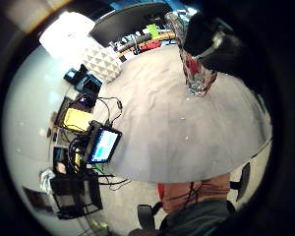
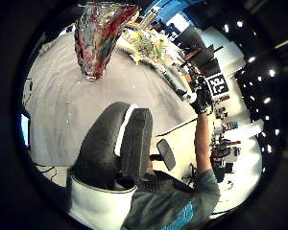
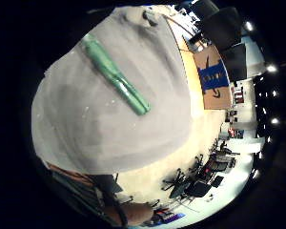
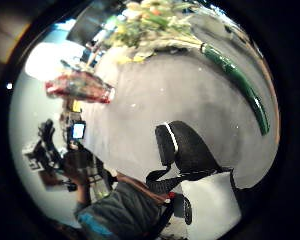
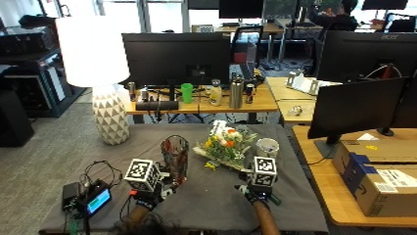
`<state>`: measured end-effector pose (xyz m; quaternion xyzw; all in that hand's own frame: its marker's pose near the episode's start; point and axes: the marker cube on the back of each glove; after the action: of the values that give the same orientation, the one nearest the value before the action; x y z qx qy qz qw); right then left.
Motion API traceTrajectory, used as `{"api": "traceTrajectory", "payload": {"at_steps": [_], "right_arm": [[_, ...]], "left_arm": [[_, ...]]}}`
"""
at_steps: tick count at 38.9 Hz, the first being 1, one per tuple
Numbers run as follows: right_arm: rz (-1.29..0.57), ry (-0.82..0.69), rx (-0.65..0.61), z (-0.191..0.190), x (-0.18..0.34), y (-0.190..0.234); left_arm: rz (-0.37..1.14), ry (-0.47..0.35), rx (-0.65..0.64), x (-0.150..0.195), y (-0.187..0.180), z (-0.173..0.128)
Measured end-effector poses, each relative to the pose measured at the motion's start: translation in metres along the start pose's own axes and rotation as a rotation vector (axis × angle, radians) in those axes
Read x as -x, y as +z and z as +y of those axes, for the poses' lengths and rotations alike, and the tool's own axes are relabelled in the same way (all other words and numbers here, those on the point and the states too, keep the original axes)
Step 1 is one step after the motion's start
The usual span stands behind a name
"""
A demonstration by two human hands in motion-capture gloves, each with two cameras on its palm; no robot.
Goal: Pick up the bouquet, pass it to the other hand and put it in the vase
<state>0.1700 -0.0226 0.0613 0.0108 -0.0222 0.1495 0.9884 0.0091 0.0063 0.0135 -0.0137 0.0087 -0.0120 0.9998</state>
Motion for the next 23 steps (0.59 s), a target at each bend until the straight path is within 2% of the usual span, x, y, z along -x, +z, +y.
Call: {"api": "traceTrajectory", "payload": {"at_steps": [9,19,23], "right_arm": [[-0.077,0.129,0.036,-0.047,-0.061,0.053],[-0.117,0.244,0.166,-0.042,-0.095,0.082],[-0.168,0.274,0.182,-0.041,-0.099,0.088]], "left_arm": [[0.007,-0.007,-0.002,-0.003,0.004,0.002],[0.032,-0.009,-0.027,-0.006,0.013,-0.004],[0.038,-0.008,-0.023,-0.008,0.017,-0.006]]}}
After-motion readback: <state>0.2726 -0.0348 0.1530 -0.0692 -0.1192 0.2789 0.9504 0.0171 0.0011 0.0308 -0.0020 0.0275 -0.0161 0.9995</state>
